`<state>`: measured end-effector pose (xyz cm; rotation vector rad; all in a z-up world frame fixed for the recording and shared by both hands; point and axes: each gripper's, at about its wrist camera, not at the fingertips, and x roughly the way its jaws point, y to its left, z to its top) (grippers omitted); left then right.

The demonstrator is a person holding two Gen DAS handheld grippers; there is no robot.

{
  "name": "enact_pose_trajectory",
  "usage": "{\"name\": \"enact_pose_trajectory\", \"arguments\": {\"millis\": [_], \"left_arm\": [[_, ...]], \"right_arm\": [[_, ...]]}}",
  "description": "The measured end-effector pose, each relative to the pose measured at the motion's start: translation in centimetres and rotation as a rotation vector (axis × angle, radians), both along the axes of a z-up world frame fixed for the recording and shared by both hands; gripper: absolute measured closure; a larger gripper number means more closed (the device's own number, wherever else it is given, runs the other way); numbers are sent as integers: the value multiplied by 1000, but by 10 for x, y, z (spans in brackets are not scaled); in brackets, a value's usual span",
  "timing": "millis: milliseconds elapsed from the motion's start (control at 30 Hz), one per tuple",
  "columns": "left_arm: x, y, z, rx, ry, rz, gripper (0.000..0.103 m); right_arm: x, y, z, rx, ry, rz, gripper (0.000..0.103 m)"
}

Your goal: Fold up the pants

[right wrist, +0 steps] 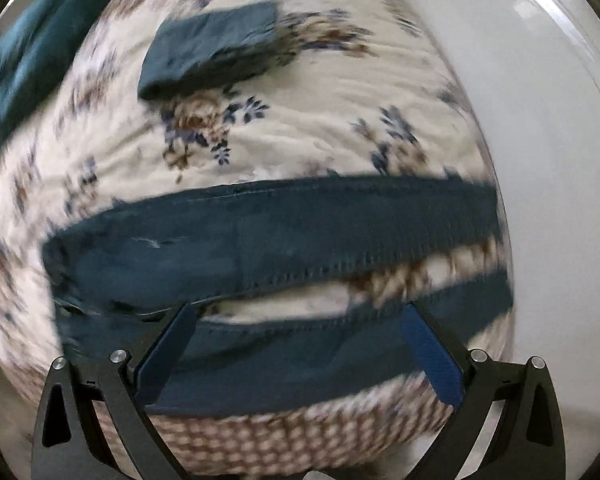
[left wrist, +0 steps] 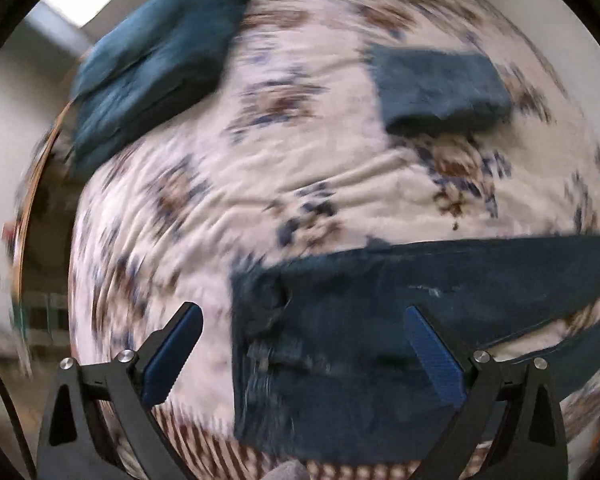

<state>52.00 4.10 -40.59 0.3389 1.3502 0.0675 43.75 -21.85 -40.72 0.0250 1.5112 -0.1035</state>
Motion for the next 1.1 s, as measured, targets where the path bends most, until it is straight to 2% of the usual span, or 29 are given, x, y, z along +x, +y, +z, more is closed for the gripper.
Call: {"name": "enact_pose_trajectory", "arguments": {"millis": [100,200,300,367,467,600,633,667,700,733,767,800,867,900,1000,1100], "left_arm": [[39,-33,-67,-2,145,-200,3],[61,-62,-133,42,272,-400,6],[74,-76,-188,49,402,-529,16],[78,-82,-217,26,496,-598,16],[79,-84,-247,-2,619,-656,16],[84,-81,-256,-43,671,-669,16],[86,-79,-253,-55,671,-670,19],[85,-76,-248,-81,675,-671,30],[85,-75,-245,-98,674,-669,43],[83,-73,-239,-105,670,-671,48],[79,-72,-233,-101,660,-682,55],[75,-72,-228,-92,646,-695,62],[69,-68,-220,-73,622,-703,69],[68,-67,-217,-69,616,-706,76],[62,-60,-205,-79,598,-684,88],[47,-50,-182,-88,541,-655,93]], "right_arm": [[49,27,-54,-51,58,288,0],[86,49,-113,-108,147,558,0],[109,60,-166,-155,256,722,0],[127,58,-203,-145,354,799,0],[143,55,-238,-117,444,869,0],[154,46,-273,-53,551,927,5],[154,44,-278,-38,572,938,11],[153,42,-279,-16,583,951,16],[153,41,-278,-3,583,953,27],[152,39,-275,19,583,958,42],[150,37,-269,44,578,968,50],[149,34,-263,58,570,972,65],[142,22,-252,54,546,969,78],[136,17,-248,52,536,970,85],[129,-2,-225,81,494,927,89],[129,-12,-203,88,444,897,92]]}}
